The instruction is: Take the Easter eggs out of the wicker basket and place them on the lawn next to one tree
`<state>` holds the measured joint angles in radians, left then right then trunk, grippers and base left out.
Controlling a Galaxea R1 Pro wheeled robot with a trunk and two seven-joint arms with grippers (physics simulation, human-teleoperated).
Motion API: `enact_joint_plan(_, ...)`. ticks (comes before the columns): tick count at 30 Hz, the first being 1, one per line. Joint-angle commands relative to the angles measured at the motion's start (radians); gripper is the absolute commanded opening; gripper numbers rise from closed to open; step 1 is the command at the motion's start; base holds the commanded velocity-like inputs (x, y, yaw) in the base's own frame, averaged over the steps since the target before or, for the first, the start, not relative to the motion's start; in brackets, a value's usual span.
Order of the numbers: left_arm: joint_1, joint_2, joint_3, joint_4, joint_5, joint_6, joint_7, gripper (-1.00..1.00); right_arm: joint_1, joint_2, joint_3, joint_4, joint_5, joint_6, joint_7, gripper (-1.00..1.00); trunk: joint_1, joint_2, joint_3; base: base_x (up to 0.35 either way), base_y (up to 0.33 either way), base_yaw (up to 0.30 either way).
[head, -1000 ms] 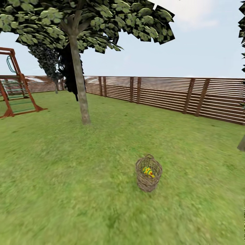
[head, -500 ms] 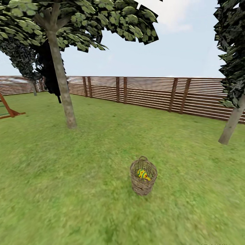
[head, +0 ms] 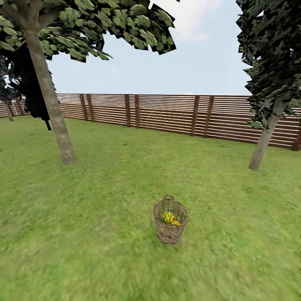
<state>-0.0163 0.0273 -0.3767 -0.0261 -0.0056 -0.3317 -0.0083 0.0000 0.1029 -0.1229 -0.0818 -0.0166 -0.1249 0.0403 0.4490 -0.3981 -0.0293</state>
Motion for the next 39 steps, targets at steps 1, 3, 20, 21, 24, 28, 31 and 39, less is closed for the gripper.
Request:
enact_joint_plan(1, -0.001, 0.001, -0.002, 0.000, 0.000, -0.003, -0.001, 1.00, 0.000, 0.000, -0.008, -0.001, -0.002, -0.002, 0.004, 1.00, 0.001, -0.002, -0.002, 0.226, 0.263, -0.273)
enact_joint_plan(3, -0.001, 0.002, -0.002, 0.000, 0.000, -0.003, -0.001, 1.00, 0.000, 0.001, -0.008, -0.001, -0.002, -0.002, 0.004, 1.00, 0.001, -0.002, -0.002, 0.226, 0.263, -0.273)
enact_joint_plan(20, -0.001, 0.004, -0.002, 0.000, 0.000, -0.003, -0.001, 1.00, 0.000, 0.001, -0.007, -0.001, -0.002, -0.002, 0.004, 1.00, 0.001, -0.002, -0.002, 0.226, 0.263, -0.237)
enact_joint_plan(21, -0.001, 0.004, -0.002, 0.000, 0.000, -0.003, -0.001, 1.00, 0.000, 0.001, -0.007, -0.001, -0.002, -0.002, 0.004, 1.00, 0.001, -0.002, -0.002, 0.226, 0.263, -0.067)
enact_joint_plan(24, -0.002, 0.004, -0.002, 0.000, 0.000, -0.003, -0.001, 1.00, 0.000, 0.001, -0.006, -0.001, -0.002, -0.002, 0.004, 1.00, 0.001, -0.002, -0.002, 0.226, 0.263, -0.041)
enact_joint_plan(28, -0.003, 0.005, -0.002, 0.000, 0.000, -0.003, -0.001, 1.00, 0.000, 0.001, -0.006, -0.001, -0.001, -0.002, 0.004, 1.00, 0.001, -0.002, -0.002, 0.225, 0.264, -0.015)
enact_joint_plan(31, -0.003, 0.005, -0.002, 0.000, 0.000, -0.003, -0.001, 1.00, 0.000, 0.001, -0.006, -0.001, -0.001, -0.002, 0.004, 1.00, 0.001, -0.002, -0.002, 0.224, 0.264, -0.007)
enact_joint_plan(39, -0.004, 0.005, -0.002, 0.000, 0.000, -0.003, -0.001, 1.00, 0.000, 0.001, -0.007, -0.001, -0.002, -0.002, 0.004, 1.00, 0.001, -0.002, 0.000, 0.223, 0.265, -0.141)
